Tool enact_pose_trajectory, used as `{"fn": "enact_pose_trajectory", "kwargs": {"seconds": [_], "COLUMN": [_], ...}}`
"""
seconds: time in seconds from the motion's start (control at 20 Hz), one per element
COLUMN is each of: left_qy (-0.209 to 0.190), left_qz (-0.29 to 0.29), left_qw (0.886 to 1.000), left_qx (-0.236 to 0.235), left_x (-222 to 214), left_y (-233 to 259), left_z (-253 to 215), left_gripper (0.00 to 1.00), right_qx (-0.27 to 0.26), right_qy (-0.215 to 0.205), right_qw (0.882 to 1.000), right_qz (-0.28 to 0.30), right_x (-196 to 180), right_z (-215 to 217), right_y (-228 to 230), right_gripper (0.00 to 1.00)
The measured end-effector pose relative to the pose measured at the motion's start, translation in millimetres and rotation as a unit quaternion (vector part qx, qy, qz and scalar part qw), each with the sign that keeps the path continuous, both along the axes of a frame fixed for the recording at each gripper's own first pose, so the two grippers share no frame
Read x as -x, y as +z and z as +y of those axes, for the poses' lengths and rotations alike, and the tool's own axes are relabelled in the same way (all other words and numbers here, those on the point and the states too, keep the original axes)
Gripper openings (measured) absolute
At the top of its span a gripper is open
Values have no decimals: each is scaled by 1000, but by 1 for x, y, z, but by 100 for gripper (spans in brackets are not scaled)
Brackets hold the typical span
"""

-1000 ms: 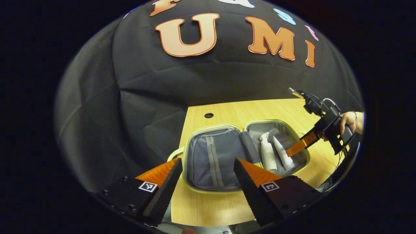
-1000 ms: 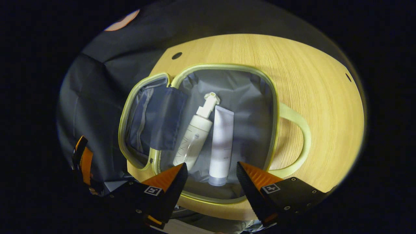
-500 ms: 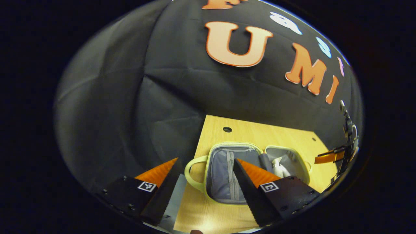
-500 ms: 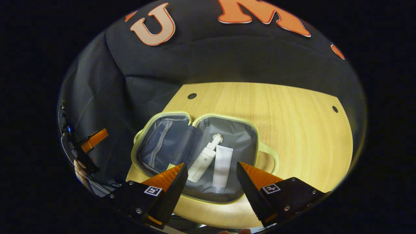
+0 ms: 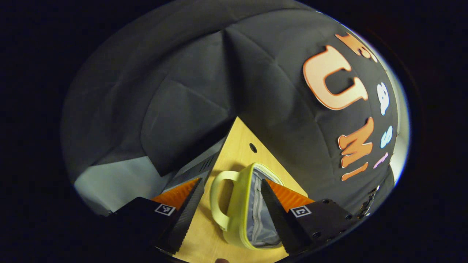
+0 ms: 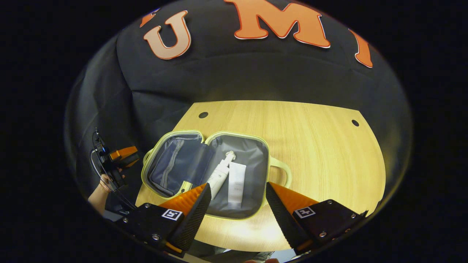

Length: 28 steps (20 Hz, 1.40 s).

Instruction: First open the suitcase, pack the skin care products into it, and then close the suitcase.

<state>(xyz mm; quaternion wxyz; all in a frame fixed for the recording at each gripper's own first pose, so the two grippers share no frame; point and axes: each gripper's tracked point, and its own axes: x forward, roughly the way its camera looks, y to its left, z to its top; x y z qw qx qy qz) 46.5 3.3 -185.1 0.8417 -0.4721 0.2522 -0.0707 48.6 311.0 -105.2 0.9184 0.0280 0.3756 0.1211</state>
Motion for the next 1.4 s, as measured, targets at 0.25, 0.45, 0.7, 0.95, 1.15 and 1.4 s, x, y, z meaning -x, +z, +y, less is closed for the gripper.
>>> {"fn": "enact_pose_trajectory", "kwargs": {"seconds": [0.25, 0.45, 0.7, 0.95, 1.15, 1.4], "left_qy": [-13, -16, -12, -25, -26, -40], "left_qz": [24, 22, 34, 26, -12, -48], "left_qw": [999, 999, 999, 994, 989, 972], "left_qx": [32, 40, 5, -106, -148, -227], "left_x": [-9, -20, -31, -22, -18, -14], "left_y": [-37, -46, -51, -7, 71, 164], "left_z": [-16, -20, -30, -30, -32, -74], "left_gripper": [98, 95, 14, 6, 5, 5], "right_qx": [-13, -31, -45, -35, -46, -67], "right_qy": [-25, -39, -48, -48, -37, -24], "right_qw": [999, 998, 997, 998, 998, 997], "right_qz": [24, 32, 33, 17, 9, -11], "right_x": [10, 14, 19, 15, 13, 3], "right_z": [-5, -7, -10, -18, -22, -40], "right_y": [-9, -10, -6, -2, 4, 22], "right_gripper": [96, 96, 96, 96, 96, 96]}}
